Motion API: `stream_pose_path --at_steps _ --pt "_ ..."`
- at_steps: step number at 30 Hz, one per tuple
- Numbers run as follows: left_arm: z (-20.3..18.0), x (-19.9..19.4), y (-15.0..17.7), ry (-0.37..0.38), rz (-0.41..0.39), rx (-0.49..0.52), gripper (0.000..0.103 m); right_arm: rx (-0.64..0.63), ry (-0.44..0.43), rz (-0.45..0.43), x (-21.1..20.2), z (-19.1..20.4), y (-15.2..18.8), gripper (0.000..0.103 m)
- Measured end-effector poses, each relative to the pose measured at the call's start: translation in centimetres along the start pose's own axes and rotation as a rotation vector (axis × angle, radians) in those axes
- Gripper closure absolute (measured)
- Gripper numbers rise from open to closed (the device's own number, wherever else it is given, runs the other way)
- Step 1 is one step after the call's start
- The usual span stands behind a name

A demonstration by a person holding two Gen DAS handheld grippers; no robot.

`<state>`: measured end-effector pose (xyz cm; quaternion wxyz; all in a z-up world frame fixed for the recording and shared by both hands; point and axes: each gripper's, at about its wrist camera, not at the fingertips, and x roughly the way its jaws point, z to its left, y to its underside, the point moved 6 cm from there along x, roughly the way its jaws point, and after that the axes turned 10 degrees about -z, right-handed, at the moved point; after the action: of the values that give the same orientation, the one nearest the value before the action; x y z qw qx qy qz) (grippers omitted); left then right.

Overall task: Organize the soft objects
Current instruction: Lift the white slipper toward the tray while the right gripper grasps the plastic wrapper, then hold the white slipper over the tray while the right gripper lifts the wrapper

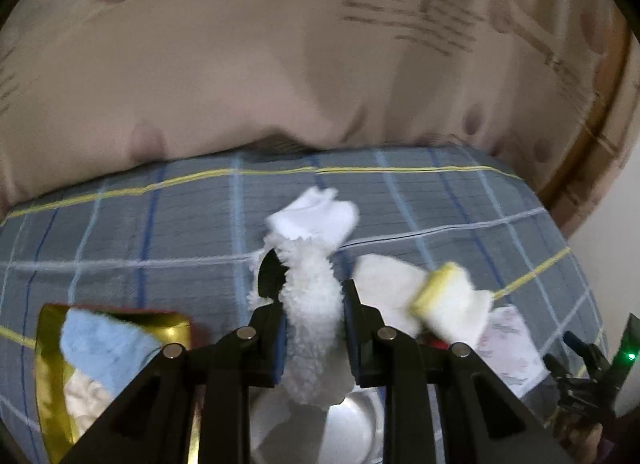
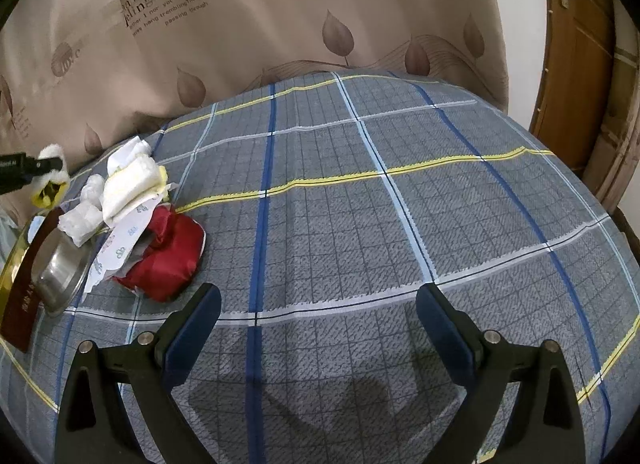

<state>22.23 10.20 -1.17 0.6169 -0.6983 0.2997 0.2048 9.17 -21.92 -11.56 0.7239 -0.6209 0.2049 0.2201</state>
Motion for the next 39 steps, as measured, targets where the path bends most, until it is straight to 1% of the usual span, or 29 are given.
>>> stream_pose_path --at_steps 2,3,5,8,13,14,17,19,20,21,22,23,24,27,29,31,33,34,35,36,38,39 --pt "1.4 -0.3 0.5 -0.013 -0.003 -0.026 0.079 -0.003 0.000 0.003 0.1 0.0 0.0 0.006" --pt "2.2 -0.6 0.8 -0.033 -0.006 -0.041 0.079 -0.004 0.001 0.004 0.1 0.0 0.0 0.006" --pt "3.1 -1.1 1.3 -0.040 -0.012 -0.067 0.079 -0.006 0.003 0.007 0.1 0.0 0.0 0.006" --pt "3.9 -2.3 2.0 -0.042 -0.032 -0.091 0.079 -0.005 -0.001 -0.004 -0.1 0.0 0.0 0.005" --pt "4.3 -3.5 3.3 -0.057 -0.039 -0.090 0.078 -0.004 -0.051 -0.047 -1.0 0.6 -0.3 0.005" --pt "4.4 -3.8 3.6 -0.056 -0.040 -0.092 0.078 0.006 -0.068 -0.053 -1.2 0.8 -0.4 0.005" --pt "4.5 -4.8 4.0 -0.061 -0.054 -0.099 0.078 0.057 -0.175 -0.041 -1.7 2.4 -0.9 0.005" --pt "4.7 -5.5 4.4 -0.050 -0.058 -0.121 0.078 0.042 -0.235 -0.020 -1.8 4.1 -1.4 0.006" --pt "4.8 -5.7 4.5 -0.047 -0.060 -0.128 0.078 0.023 -0.248 -0.009 -1.7 5.0 -1.6 0.008" --pt "4.9 -6.1 4.7 -0.052 -0.065 -0.130 0.078 0.011 -0.255 -0.004 -1.7 5.6 -1.8 0.010" --pt "4.9 -6.4 4.8 -0.054 -0.070 -0.132 0.077 0.004 -0.282 0.006 -1.5 6.3 -2.0 0.019" --pt "4.9 -6.7 4.9 -0.042 -0.074 -0.135 0.077 0.009 -0.307 0.026 -1.1 6.9 -2.2 0.026" --pt "5.0 -7.0 5.0 -0.037 -0.074 -0.136 0.077 0.014 -0.311 0.048 -0.6 7.3 -2.4 0.026" --pt "5.3 -7.6 5.2 -0.032 -0.084 -0.137 0.077 0.017 -0.310 0.093 0.5 8.0 -2.5 0.032" --pt "5.6 -7.8 5.2 -0.041 -0.089 -0.131 0.077 0.024 -0.297 0.117 1.1 8.3 -2.3 0.044" --pt "5.9 -7.9 5.2 -0.041 -0.092 -0.132 0.077 0.021 -0.309 0.135 1.3 8.8 -2.0 0.047" --pt "6.2 -7.9 5.2 -0.048 -0.092 -0.136 0.077 0.015 -0.317 0.156 1.4 9.4 -1.6 0.056" --pt "6.4 -8.0 5.3 -0.045 -0.091 -0.139 0.077 0.022 -0.333 0.169 1.5 9.8 -1.5 0.064" --pt "6.5 -8.0 5.4 -0.044 -0.091 -0.142 0.077 0.026 -0.344 0.172 1.4 10.0 -1.5 0.072" --pt "6.6 -8.1 5.5 -0.046 -0.091 -0.144 0.077 0.020 -0.342 0.167 1.2 10.3 -1.5 0.076" --pt "6.8 -8.1 5.7 -0.046 -0.088 -0.144 0.077 0.009 -0.348 0.160 0.8 10.6 -1.7 0.088" --pt "6.8 -8.1 5.8 -0.048 -0.087 -0.143 0.076 0.011 -0.361 0.162 0.6 10.9 -1.8 0.089"
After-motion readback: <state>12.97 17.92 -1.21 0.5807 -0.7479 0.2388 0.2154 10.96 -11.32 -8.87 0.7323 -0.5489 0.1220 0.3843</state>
